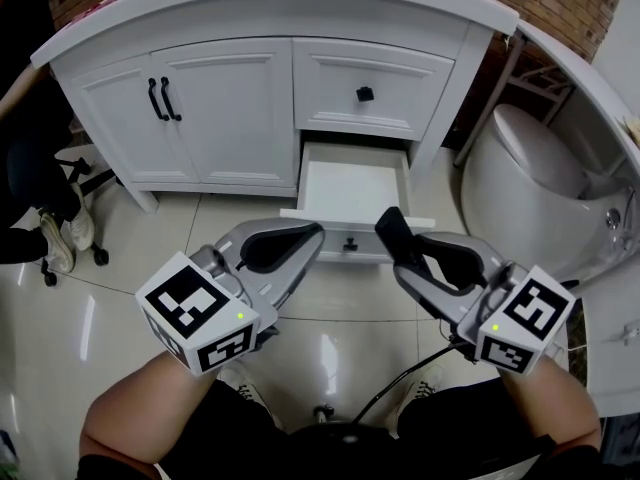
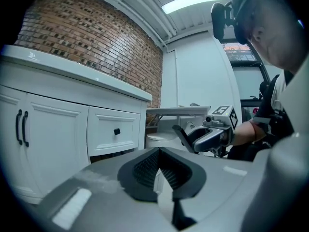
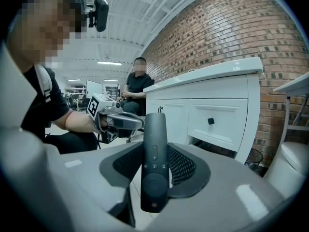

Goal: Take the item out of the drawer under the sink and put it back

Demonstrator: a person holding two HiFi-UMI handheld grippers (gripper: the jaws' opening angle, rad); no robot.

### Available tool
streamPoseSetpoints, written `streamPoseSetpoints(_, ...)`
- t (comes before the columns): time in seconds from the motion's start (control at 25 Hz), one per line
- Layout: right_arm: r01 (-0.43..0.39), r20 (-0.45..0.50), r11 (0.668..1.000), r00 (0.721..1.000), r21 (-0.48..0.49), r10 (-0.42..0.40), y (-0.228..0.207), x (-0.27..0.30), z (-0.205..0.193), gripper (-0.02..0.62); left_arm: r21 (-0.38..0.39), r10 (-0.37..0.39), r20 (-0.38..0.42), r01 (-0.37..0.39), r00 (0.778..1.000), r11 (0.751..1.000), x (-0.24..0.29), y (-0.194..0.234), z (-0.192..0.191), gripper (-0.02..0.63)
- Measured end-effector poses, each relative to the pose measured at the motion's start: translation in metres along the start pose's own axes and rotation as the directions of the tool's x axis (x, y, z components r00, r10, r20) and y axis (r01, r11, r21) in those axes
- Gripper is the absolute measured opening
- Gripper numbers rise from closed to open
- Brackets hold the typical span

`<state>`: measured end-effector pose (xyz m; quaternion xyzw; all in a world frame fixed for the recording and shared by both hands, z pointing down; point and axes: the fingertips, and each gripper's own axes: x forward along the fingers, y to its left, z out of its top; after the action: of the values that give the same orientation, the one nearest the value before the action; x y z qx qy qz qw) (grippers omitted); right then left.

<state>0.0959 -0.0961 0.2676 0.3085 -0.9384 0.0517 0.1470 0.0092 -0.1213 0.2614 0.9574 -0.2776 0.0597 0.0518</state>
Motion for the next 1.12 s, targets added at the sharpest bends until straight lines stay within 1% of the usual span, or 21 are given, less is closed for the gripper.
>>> streamPoseSetpoints(0.32,0.006,0.000,1.000,1.000,0.001,-0.006,-0.0009,-0.0010,-0.0002,0.166,0.022,-0.007,-0.002,0.007,1.000,1.000,0.0006,-0.0048,0.0007,0.006)
streamPoseSetpoints(1.12,0.001,-0.001,1.000,1.000,0.002,-0.001,-0.0010,0.0004,-0.0013,0.166,0.022,-0.007,0.001,0.007,1.000,1.000,0.0003,-0.0050,0.0012,0.006)
